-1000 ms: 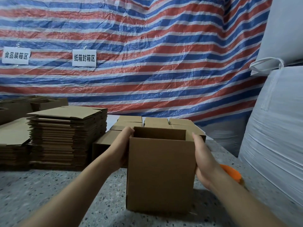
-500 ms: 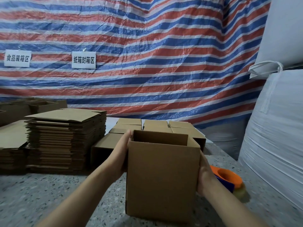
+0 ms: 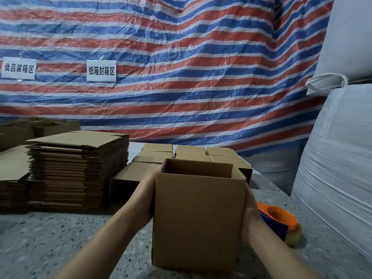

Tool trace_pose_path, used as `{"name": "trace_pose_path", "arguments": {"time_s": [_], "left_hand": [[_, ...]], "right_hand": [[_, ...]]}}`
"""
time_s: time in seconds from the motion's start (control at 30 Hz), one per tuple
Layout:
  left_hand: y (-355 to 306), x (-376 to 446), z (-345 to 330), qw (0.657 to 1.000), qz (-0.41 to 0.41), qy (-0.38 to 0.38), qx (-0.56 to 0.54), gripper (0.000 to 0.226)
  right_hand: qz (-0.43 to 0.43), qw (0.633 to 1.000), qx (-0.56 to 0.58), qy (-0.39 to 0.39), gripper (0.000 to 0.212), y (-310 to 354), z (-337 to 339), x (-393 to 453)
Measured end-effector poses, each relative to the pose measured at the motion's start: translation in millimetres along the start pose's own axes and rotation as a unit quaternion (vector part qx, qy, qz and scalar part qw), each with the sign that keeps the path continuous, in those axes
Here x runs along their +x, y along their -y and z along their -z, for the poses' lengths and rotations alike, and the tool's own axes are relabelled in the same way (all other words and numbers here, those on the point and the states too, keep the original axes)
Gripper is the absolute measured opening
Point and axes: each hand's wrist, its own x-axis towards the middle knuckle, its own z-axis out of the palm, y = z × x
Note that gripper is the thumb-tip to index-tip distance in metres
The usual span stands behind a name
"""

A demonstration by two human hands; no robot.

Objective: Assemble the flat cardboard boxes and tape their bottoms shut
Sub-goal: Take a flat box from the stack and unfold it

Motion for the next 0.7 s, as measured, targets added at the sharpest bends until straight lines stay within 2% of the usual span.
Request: {"name": "trace_pose_path", "arguments": {"time_s": [0.1, 0.17, 0.27, 0.37, 0.4, 0.47, 0.53, 0.63, 0.7], "left_hand": [[3.2, -0.7, 1.4, 1.0, 0.004, 0.006, -0.011, 0.04], [5.7, -1.6, 2.1, 1.0, 0.006, 0.01, -0.014, 0.039], [7.2, -3.1, 4.8, 0.999, 0.011, 0.022, -0.03, 0.035], [6.3, -6.1, 5.2, 0.998, 0.013, 0.046, -0.051, 0.02], [4.2, -7.7, 4.4, 0.997, 0.015, 0.056, -0.047, 0.021], [2.5, -6.8, 4.7, 0.997, 0.013, 0.071, -0.02, 0.038], [2.8, -3.5, 4.2, 0.999, 0.023, 0.037, -0.009, 0.044], [5.1, -0.8, 5.3, 0.998, 0.034, -0.036, -0.03, 0.039], [7.4, -1.1, 7.4, 0.999, 0.016, -0.016, -0.022, 0.023]], "right_hand": [[0.002, 1.0, 0.021, -0.003, 0.072, -5.8, 2.7, 3.2], [0.0, 0.999, 0.036, 0.002, 0.075, -8.0, 2.4, 3.1], [-0.004, 0.999, 0.044, 0.009, 0.07, -7.1, 0.2, 1.4], [-0.003, 0.999, 0.036, 0.004, 0.06, -6.0, -0.1, -0.5], [-0.001, 0.999, 0.034, 0.006, 0.059, -5.8, -0.3, -1.3], [0.002, 0.999, 0.036, -0.001, 0.059, -6.4, 0.1, -0.6], [0.005, 0.999, 0.04, -0.006, 0.063, -7.1, 1.0, 0.7], [0.004, 0.999, 0.046, 0.006, 0.077, -7.8, 3.5, 3.2], [0.008, 0.999, 0.031, 0.021, 0.079, -6.6, 3.8, 3.7]]}}
